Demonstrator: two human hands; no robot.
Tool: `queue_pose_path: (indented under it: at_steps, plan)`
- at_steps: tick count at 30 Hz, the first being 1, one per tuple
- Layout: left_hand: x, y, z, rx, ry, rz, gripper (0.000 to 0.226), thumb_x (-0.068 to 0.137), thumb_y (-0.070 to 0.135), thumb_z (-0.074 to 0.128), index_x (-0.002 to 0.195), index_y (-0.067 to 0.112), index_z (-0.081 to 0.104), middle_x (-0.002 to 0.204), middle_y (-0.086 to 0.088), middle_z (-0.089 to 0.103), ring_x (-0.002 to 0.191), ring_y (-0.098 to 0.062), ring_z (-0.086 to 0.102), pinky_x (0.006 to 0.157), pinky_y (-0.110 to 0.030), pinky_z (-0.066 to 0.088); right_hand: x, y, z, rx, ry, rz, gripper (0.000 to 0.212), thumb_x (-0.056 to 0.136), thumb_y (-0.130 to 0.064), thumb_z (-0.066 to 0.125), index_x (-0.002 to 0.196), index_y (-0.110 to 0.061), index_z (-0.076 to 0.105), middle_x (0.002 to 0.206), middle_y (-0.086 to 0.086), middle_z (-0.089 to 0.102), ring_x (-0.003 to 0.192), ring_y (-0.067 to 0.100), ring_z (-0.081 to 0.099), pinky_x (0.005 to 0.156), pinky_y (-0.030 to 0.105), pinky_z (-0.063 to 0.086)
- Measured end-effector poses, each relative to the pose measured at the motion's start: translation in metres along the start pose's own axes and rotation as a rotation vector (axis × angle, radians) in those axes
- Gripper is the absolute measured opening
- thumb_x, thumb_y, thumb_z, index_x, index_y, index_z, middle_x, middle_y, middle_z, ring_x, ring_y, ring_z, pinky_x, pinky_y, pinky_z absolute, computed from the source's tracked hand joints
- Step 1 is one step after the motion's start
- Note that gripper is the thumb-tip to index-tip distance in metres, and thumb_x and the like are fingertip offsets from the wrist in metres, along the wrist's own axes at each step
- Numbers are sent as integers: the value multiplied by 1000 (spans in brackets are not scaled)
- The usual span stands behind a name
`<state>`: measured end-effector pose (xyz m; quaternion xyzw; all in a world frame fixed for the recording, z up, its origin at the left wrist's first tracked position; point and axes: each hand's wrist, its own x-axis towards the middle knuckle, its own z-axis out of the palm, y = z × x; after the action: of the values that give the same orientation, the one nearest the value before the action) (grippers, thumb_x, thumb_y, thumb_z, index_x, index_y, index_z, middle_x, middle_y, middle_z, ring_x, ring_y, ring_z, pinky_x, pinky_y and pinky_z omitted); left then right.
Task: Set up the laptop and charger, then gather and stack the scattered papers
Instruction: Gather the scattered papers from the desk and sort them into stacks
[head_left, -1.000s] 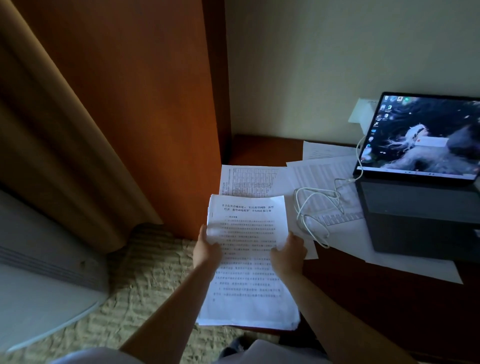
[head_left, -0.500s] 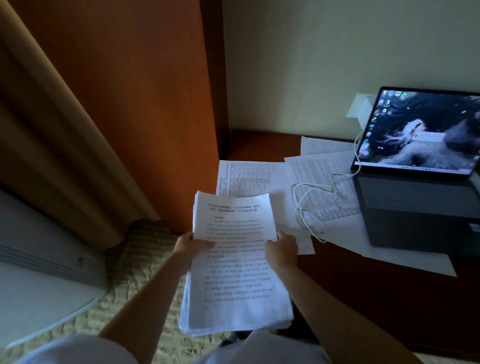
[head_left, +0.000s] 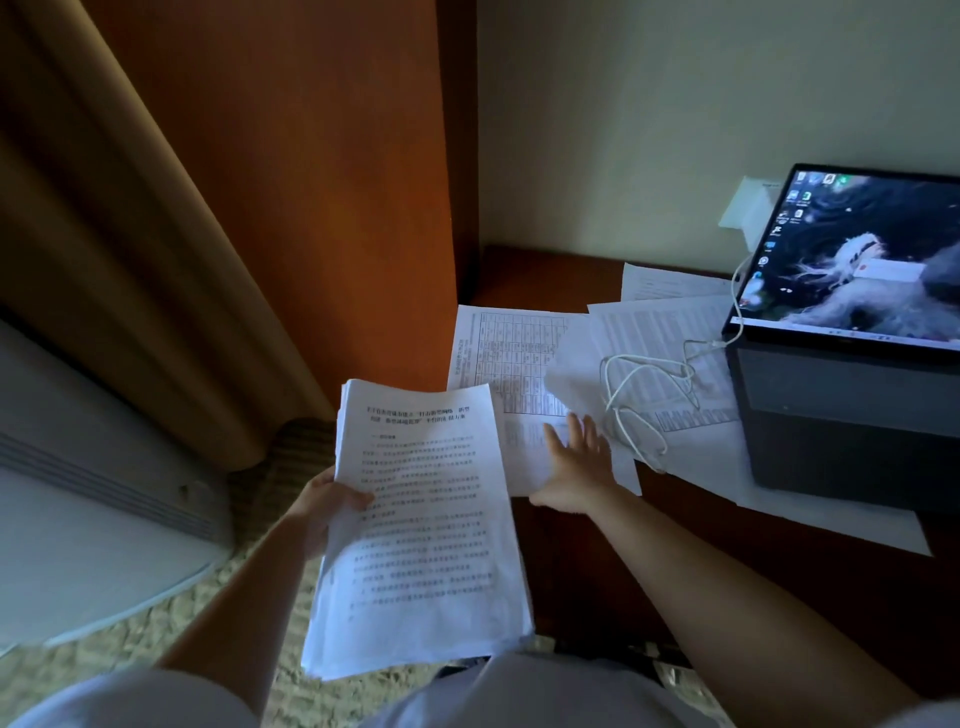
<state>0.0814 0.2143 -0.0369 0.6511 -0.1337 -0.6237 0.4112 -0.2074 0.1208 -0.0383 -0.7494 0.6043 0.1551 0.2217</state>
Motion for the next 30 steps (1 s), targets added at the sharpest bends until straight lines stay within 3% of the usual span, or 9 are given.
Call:
queue_pose_path:
  at_steps: [3,7,10,13,16,19,23,27,30]
  plan:
    - [-3,-2,-1,-20,-11,17,43,75,-26,45,99,5,63,94,-23,67,81,-40,64,61,-48,59,8,-11,-10,-134,-137,-93,114,71,-41,73,151,-27,-6,155,11,-27,142,37,-22,117,48,-5]
    - [-3,-3,2,-59,-20,36,43,75,-24,47,102,5,63,104,-27,64,89,-44,63,70,-54,57,19,-21,-22,-321,-156,-152,114,68,-31,76,150,-32,-3,156,10,-23,141,42,5,115,47,18]
    - [-6,-1,3,-97,-39,35,46,70,-22,52,106,5,61,110,-30,61,95,-46,61,76,-59,54,26,-20,-31,-356,-130,-153,118,69,-21,77,150,-31,-8,155,15,-23,141,40,10,109,43,31]
    - [-7,2,1,-135,-68,39,60,54,-18,60,111,4,59,110,-30,62,93,-46,63,76,-60,54,34,-18,-29,-386,-81,-140,117,69,-24,76,150,-31,-9,154,20,-5,141,40,7,109,44,30]
    - [-8,2,-5,-148,-77,34,57,53,-16,61,105,8,61,96,-25,68,81,-42,68,67,-55,56,40,-15,-24,-387,59,-158,96,79,-25,65,151,-26,0,147,19,23,132,39,27,104,42,34]
    - [-8,1,-11,-182,-52,31,51,53,-13,61,99,10,61,85,-19,71,72,-37,69,63,-53,57,44,-13,-26,-80,281,-114,64,85,-16,55,142,-20,28,127,13,54,112,35,51,88,38,45]
    - [-10,1,-12,-217,-52,40,45,55,-7,61,96,14,61,82,-16,70,68,-34,69,62,-52,56,46,-16,-39,515,400,131,29,91,-12,46,118,-15,56,113,13,65,105,34,60,76,31,41]
    - [-11,7,1,-209,-110,60,43,56,-6,61,95,13,62,81,-16,71,70,-35,69,66,-55,56,42,-9,-51,839,493,230,30,93,-5,43,118,-6,59,119,17,62,112,35,57,84,30,42]
    - [-5,11,18,-183,-170,59,50,55,-7,61,103,8,60,91,-21,67,76,-38,68,68,-54,56,37,-3,-57,953,595,244,31,94,-3,43,121,-2,58,122,20,61,115,36,55,91,33,42]
